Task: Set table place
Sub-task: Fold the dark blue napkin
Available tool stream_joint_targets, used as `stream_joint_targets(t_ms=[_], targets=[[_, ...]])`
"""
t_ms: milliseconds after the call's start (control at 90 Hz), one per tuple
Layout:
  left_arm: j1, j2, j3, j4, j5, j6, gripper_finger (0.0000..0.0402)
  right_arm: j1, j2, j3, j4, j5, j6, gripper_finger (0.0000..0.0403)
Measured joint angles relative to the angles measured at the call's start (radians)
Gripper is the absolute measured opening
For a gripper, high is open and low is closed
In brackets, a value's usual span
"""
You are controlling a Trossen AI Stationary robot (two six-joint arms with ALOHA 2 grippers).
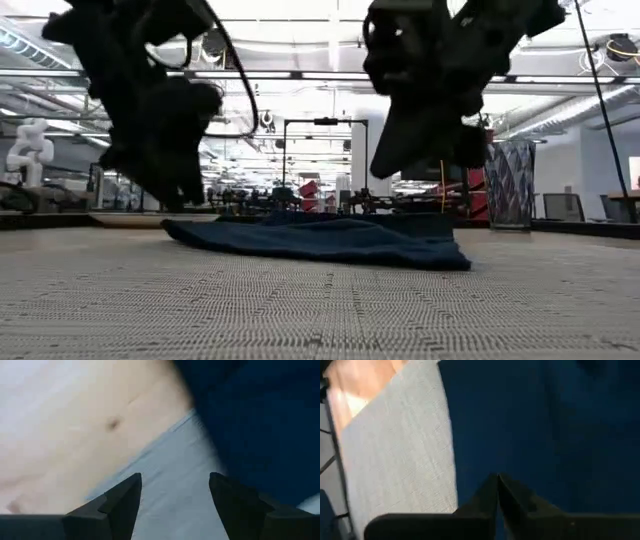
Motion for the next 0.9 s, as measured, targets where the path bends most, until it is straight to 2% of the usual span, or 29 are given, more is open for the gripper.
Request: stream_joint_targets(t_ms=[311, 556, 789, 900], targets=[[-0.074, 0.032, 0.000, -0.066, -0.029, -0.077, 0.0221, -0.018, 0.088, 0.000, 0.035, -0.046, -0.013, 0.0000], [-0.055, 0.064, -0.029, -0.082, -0.046, -0.072, 0.0221, -0.012, 0.126, 0.000, 0.029, -0.165, -0.009, 0.0000], [-0.045, 0.092, -0.043, -0.068, -0.034, -0.070, 0.0221, 0.082, 0.100, 0.000, -0.053, -0.370, 0.021, 0.0000], [-0.045, 0.092, -0.044, -0.065, -0.031, -0.068, 0.0221, 0.143, 0.042, 0.000, -0.118, -0.354, 0.039, 0.0000]])
